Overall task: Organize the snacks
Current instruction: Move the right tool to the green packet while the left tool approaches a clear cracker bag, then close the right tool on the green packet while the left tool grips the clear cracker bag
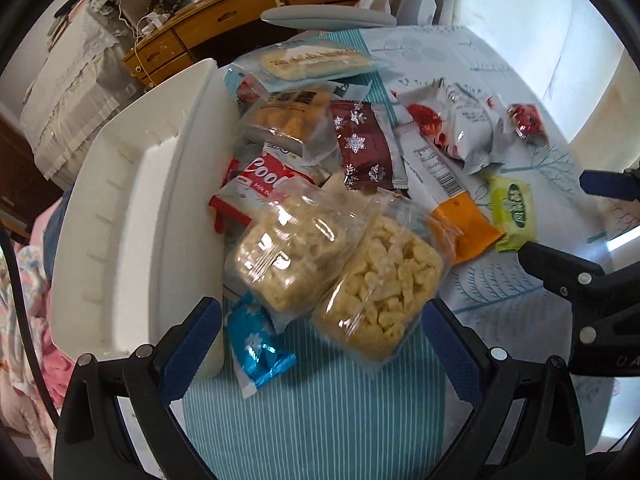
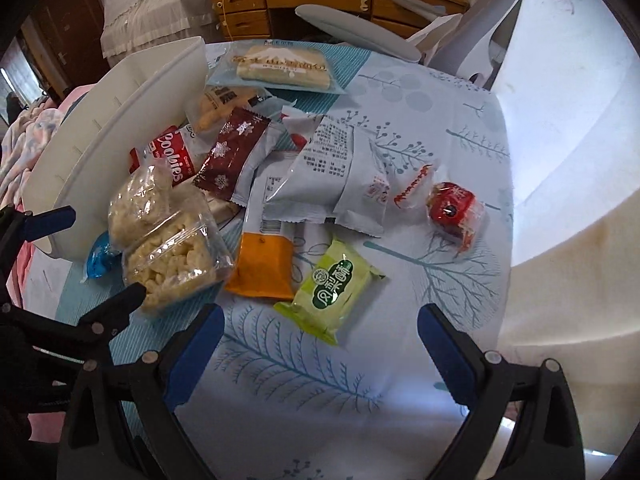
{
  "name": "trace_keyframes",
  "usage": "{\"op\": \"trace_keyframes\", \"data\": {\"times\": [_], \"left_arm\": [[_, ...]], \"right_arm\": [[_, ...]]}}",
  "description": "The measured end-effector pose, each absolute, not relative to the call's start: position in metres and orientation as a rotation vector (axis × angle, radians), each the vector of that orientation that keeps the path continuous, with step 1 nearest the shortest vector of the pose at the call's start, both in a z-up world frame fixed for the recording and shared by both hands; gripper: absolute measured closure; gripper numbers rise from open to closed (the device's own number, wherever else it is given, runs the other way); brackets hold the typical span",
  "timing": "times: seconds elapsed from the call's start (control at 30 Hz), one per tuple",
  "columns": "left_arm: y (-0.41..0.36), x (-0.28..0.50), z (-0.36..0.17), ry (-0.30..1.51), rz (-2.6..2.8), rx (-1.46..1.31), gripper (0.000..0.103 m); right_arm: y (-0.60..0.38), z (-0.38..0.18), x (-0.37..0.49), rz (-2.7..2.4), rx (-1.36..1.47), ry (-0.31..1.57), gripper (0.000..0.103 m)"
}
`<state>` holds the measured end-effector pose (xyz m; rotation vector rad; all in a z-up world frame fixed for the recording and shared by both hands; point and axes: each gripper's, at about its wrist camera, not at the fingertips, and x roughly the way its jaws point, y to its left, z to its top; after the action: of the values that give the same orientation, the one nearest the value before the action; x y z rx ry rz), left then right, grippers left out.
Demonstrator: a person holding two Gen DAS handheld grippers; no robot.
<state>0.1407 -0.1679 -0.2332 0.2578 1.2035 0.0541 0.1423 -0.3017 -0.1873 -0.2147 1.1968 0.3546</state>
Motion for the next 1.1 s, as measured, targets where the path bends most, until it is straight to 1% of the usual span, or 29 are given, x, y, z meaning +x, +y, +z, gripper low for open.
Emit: {"op": "trace_keyframes", "data": {"times": [0.23,0.3,0.43,0.63,0.67,0.73,0.8,0.97,1.1], "left_arm": [[-0.174,0.162,-0.252,1.246,0.045,0.295,0.003],[-0.175,0.168,-0.256,1.25,0.036,0.298,0.003],[-0.18,0.174,-0.258,1.23,0.011,0.316,0.003],[-0.182,0.18,-0.259,1.212,-0.029,0.294,0.004],[-0.182,0.18,-0.259,1.211,-0.032,0.293,0.005],[-0.18,0.179,-0.258,1.204,-0.044,0.291,0.007],[-0.181,0.174,-0.259,1.196,-0.047,0.294,0.008],[-0.184,0.166,-0.26,1.205,-0.068,0.314,0.009],[-0.19,0.157,-0.262,1.22,-0.071,0.358,0.008]], "right_arm": [[-0.304,-0.205,0.155,0.38,-0.225,1.189,0.006],[-0.305,-0.209,0.158,0.378,-0.22,1.193,0.01],[-0.307,-0.214,0.164,0.371,-0.207,1.189,0.013],[-0.306,-0.226,0.169,0.39,-0.203,1.212,0.032],[-0.306,-0.228,0.17,0.395,-0.201,1.216,0.037],[-0.306,-0.229,0.17,0.408,-0.19,1.218,0.042],[-0.305,-0.229,0.17,0.421,-0.18,1.212,0.051],[-0.311,-0.229,0.171,0.444,-0.169,1.209,0.065],[-0.318,-0.228,0.171,0.463,-0.157,1.218,0.065]]}}
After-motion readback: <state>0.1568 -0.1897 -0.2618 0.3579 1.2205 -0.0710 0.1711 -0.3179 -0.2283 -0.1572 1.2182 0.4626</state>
